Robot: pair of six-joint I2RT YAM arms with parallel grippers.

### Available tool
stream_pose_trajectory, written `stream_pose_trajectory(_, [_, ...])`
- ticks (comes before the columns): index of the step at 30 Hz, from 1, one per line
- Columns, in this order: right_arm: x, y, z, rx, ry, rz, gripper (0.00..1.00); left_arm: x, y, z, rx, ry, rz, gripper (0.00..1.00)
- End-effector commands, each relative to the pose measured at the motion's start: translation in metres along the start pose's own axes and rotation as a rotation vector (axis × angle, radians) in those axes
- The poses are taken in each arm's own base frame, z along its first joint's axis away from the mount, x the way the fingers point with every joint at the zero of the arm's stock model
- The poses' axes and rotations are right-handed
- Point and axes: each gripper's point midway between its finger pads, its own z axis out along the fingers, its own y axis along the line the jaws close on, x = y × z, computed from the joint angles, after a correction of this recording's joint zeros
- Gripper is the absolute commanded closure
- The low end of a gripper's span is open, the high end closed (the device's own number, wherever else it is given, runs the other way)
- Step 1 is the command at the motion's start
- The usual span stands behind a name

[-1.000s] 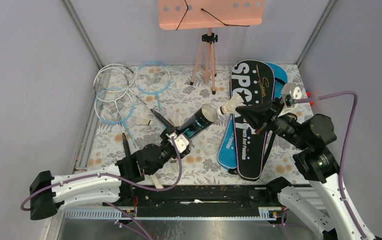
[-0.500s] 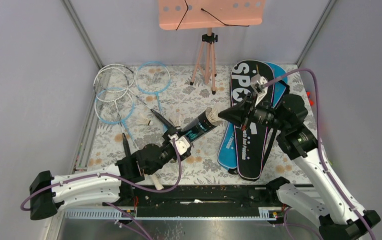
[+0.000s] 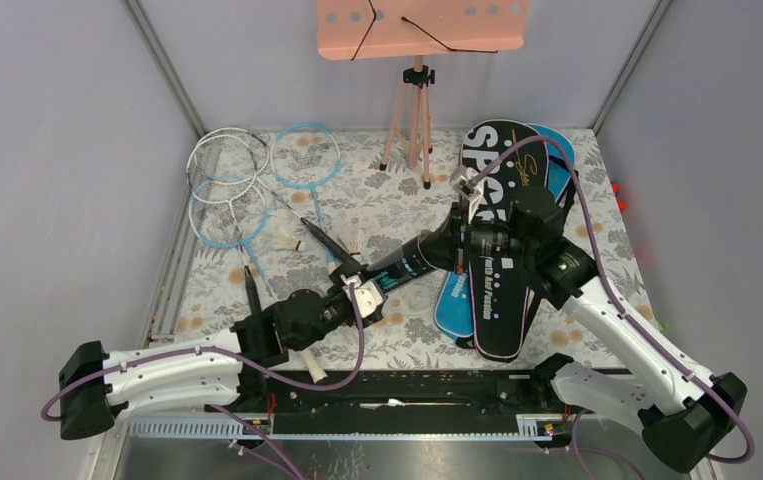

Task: Pack up the badminton gear
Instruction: Place the shuttlecock at the shuttle tube, then pick up the shuttlecock at the center of the board.

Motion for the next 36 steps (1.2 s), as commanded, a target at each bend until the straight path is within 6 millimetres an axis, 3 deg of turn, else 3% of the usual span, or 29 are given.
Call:
stream_pose_trajectory(1, [0.014, 0.008, 0.013, -0.017, 0.071, -0.001, 1.00, -0.059, 0.009, -0.003, -0.011, -0.214, -0.066, 1.00])
stream_pose_trajectory(5, [0.028, 0.001, 0.025, 0.026, 0.144, 0.003, 0.99, -0.060, 0.010, -0.005, -0.010, -0.225, -0.069, 1.00])
stream_pose_trajectory(8, [0.029, -0.009, 0.022, 0.108, 0.175, 0.017, 0.89, -0.060, 0.016, -0.007, -0.043, -0.222, -0.085, 1.00])
stream_pose_trajectory(12, [0.002, -0.019, 0.007, 0.264, 0.136, -0.038, 0.60, -0.058, 0.032, -0.011, -0.130, -0.216, -0.121, 1.00])
stream_pose_trajectory(19, [-0.062, -0.001, -0.028, 0.376, -0.023, -0.209, 0.33, -0.053, 0.063, -0.025, -0.307, -0.207, -0.197, 1.00])
stream_pose_trajectory(24, [-0.083, -0.017, -0.062, 0.570, -0.178, -0.271, 0.04, -0.053, 0.086, -0.042, -0.429, -0.221, -0.304, 1.00])
stream_pose_trajectory(27, [-0.081, -0.036, -0.069, 0.661, -0.233, -0.257, 0.00, -0.054, 0.100, -0.054, -0.504, -0.233, -0.376, 1.00])
stream_pose_trajectory(31, [-0.061, -0.064, -0.055, 0.709, -0.225, -0.199, 0.00, -0.049, 0.121, -0.074, -0.642, -0.234, -0.471, 1.00])
stream_pose_trajectory(36, [-0.027, -0.115, 0.002, 0.706, -0.144, -0.061, 0.00, -0.032, 0.135, -0.090, -0.772, -0.195, -0.540, 1.00])
